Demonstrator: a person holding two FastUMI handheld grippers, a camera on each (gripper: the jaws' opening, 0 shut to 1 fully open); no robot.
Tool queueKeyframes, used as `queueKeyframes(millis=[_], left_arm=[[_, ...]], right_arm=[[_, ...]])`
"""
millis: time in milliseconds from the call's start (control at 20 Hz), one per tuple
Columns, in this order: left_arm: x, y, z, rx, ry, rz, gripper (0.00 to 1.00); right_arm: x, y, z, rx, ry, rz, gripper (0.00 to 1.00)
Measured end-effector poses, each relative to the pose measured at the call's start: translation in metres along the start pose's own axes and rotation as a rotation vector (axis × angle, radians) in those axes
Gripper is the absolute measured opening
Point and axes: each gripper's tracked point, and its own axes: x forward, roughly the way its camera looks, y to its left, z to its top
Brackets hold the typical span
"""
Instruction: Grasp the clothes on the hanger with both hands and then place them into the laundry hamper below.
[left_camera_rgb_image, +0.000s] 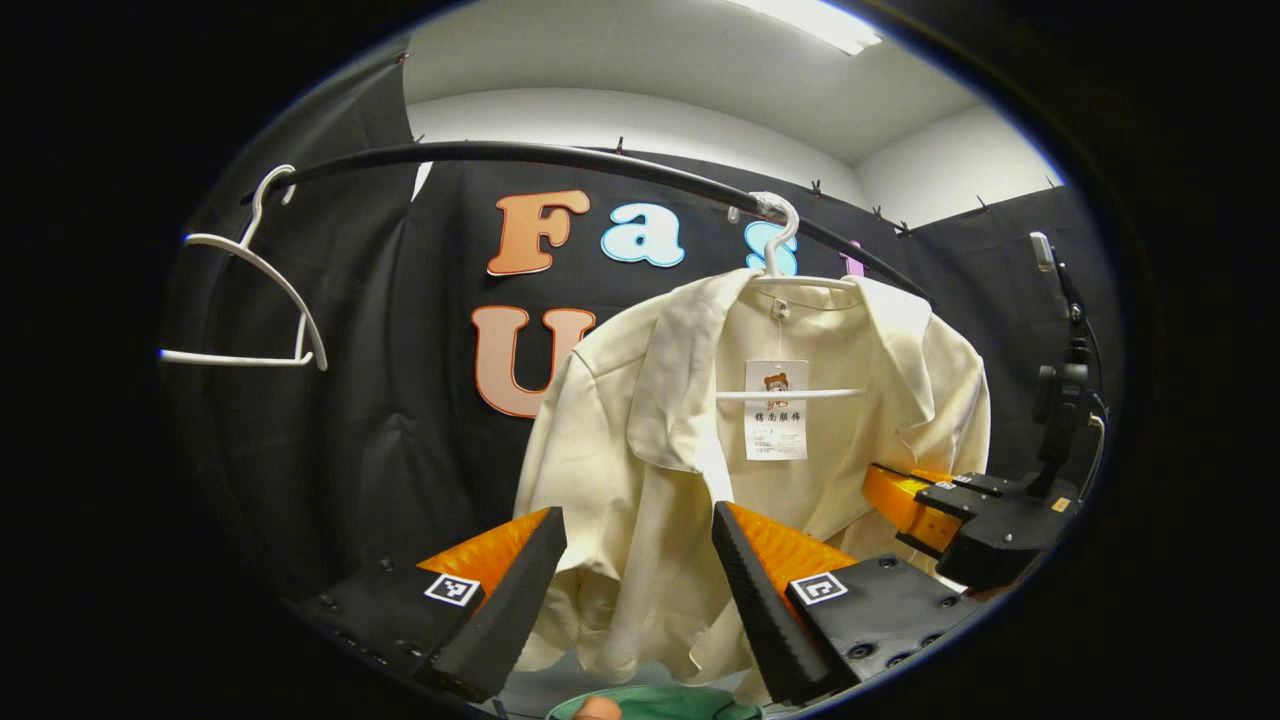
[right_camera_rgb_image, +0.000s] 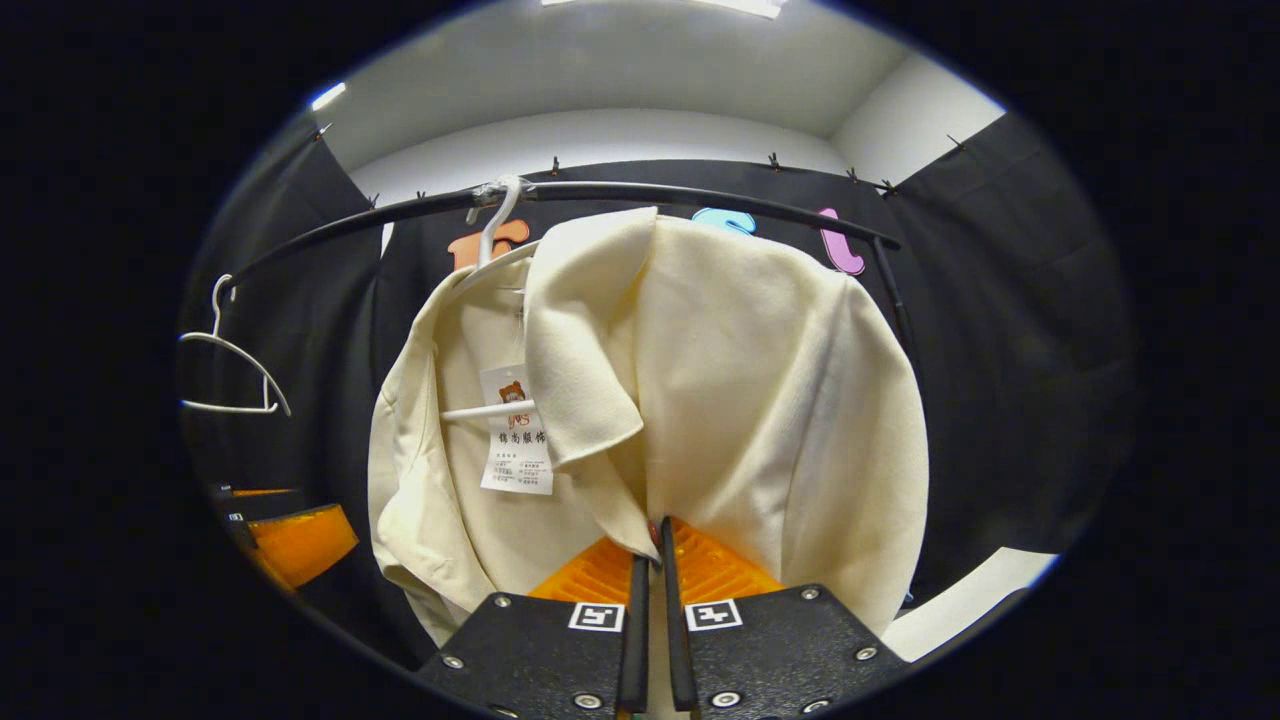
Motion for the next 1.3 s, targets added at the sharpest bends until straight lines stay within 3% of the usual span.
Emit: queueKeyframes(millis=[100,250,450,500,950,1050,1100,1150,1300], left_arm=[[0.01,-0.007,-0.001,-0.003,0.002,-0.006,0.93],[0.024,-0.016,-0.005,0.001,0.009,-0.015,0.97],[0.046,-0.028,-0.006,-0.007,0.003,-0.02,0.93],[0.051,-0.029,-0.007,-0.015,0.003,-0.016,0.97],[0.083,-0.01,-0.006,-0.026,0.0,0.084,0.95],[0.087,-0.017,-0.006,-0.039,-0.001,0.056,0.89],[0.09,-0.021,-0.008,-0.041,0.007,0.037,0.8],[0.092,-0.024,-0.01,-0.036,0.018,0.027,0.77],[0.093,-0.035,-0.011,-0.023,0.022,-0.026,0.51]], right_arm=[[-0.007,0.002,0.001,-0.004,-0.007,0.022,0.04],[-0.017,0.0,0.002,-0.004,-0.009,0.044,0.02],[-0.028,-0.001,0.003,0.011,0.002,0.072,0.01],[-0.032,-0.002,0.004,0.015,0.003,0.078,0.01],[-0.057,-0.019,0.019,0.027,-0.029,0.106,0.01],[-0.063,-0.023,0.024,0.023,-0.044,0.106,0.01],[-0.065,-0.023,0.026,0.022,-0.05,0.106,0.01],[-0.066,-0.023,0.028,0.023,-0.055,0.108,0.01],[-0.074,-0.026,0.035,0.023,-0.073,0.111,0.01]])
